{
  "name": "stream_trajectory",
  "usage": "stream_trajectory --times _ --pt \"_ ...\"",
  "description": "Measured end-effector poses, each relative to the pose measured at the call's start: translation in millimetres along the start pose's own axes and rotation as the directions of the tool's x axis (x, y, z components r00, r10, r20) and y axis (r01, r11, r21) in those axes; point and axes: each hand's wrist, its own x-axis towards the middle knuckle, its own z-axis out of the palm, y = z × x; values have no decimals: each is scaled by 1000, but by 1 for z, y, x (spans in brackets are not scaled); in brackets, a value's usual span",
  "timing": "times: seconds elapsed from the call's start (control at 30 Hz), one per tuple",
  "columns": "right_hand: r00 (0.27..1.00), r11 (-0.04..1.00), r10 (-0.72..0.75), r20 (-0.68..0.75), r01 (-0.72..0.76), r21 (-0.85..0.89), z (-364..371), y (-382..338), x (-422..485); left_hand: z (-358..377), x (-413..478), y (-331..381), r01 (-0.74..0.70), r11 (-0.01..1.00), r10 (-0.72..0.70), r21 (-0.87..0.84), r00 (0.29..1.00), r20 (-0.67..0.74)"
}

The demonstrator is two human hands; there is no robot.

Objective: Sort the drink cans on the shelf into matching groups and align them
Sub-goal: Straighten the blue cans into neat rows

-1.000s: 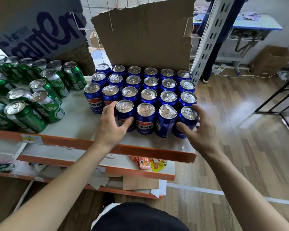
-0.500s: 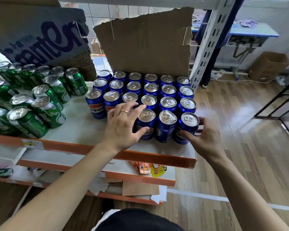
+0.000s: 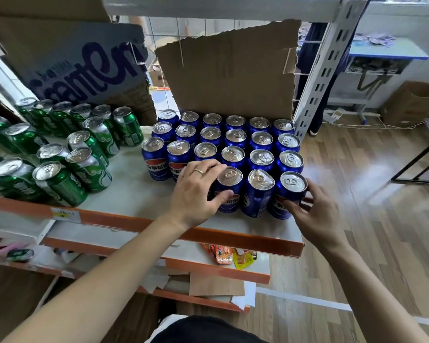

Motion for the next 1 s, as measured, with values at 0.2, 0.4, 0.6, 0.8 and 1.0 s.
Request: stream_trajectory --times 0.2,0.4,0.6,0.8,1.0 --pt "1000 1000 22 5 -22 10 2 -3 -2 -37 5 -63 487 838 -541 -247 802 -254" --pt "1000 1000 -6 -18 7 7 2 -3 -5 -45 9 -109 710 647 -728 -279 684 52" --pt "998 999 -49 -25 50 18 3 -8 -6 -40 10 -115 667 683 -683 -298 727 61" --pt "1000 996 -21 -13 22 86 1 -10 -6 -43 0 -103 627 696 -686 -351 725 -66" --pt "1000 996 -25 -10 26 82 4 -3 -6 -47 -46 -75 476 806 -531 -351 844 -75"
